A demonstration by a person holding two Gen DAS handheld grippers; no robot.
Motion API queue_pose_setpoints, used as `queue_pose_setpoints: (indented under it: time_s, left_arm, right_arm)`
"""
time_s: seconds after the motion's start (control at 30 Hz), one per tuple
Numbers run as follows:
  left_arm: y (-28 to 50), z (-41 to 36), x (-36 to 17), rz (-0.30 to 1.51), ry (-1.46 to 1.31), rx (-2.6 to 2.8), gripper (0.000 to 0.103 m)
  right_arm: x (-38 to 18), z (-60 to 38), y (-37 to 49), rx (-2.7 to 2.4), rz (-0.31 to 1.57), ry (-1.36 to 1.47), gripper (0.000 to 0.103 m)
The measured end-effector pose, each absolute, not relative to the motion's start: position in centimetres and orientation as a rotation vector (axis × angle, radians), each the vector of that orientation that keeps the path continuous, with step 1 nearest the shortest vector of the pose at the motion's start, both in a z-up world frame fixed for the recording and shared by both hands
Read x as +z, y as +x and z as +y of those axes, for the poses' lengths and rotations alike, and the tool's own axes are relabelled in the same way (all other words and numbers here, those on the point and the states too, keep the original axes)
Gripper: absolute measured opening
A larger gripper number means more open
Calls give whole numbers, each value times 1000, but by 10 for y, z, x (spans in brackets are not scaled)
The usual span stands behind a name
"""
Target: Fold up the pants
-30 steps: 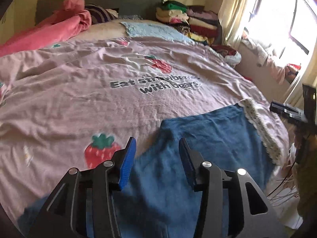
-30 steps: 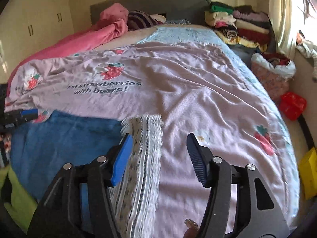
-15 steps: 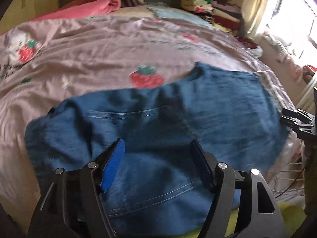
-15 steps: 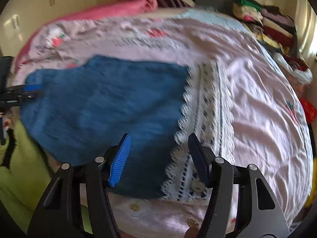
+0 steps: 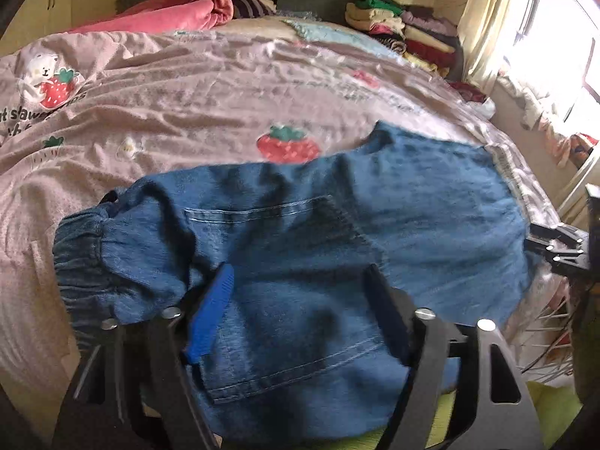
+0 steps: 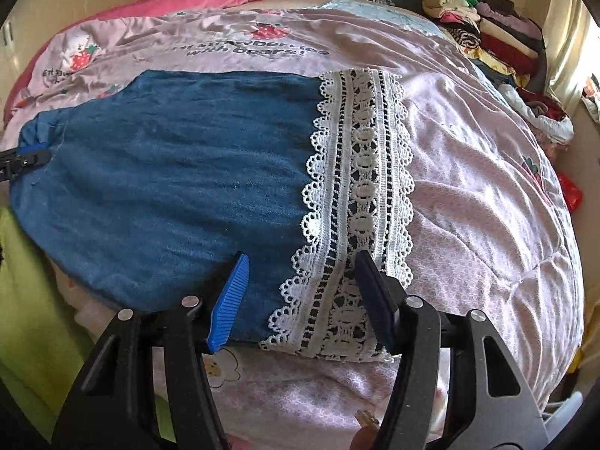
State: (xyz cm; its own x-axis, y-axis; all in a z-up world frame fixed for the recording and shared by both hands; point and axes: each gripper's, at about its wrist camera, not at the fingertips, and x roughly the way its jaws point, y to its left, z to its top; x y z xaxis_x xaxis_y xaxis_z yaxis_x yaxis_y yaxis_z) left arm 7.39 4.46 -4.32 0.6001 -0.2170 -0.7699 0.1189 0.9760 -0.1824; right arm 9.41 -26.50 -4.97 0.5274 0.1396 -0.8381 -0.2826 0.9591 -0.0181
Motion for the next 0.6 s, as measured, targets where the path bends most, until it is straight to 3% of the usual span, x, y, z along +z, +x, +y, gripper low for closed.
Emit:
queue_pose_setpoints:
  time_s: [0.1,0.2,0.33,0.4,0.6]
  left_arm:
    - [67,35,-31,884,-86,-204,78]
    - [61,18,-23,873,-53,-241,88]
    - [55,-9,-21,870,10,-286,88]
    - [53,-20,-27,885,38,-296,98]
    - [52,-49,-55,950,151,-299,98]
  right_arm:
    - [-31,-262,86,299,941,-110,55]
    - [-20,-249,79,340,912,-125,60]
    - [-21,-227,75,390,908,-146,61]
    - [-24,-216,74,415,906,-142,62]
    - [-34,-196,77,431,897,-137,63]
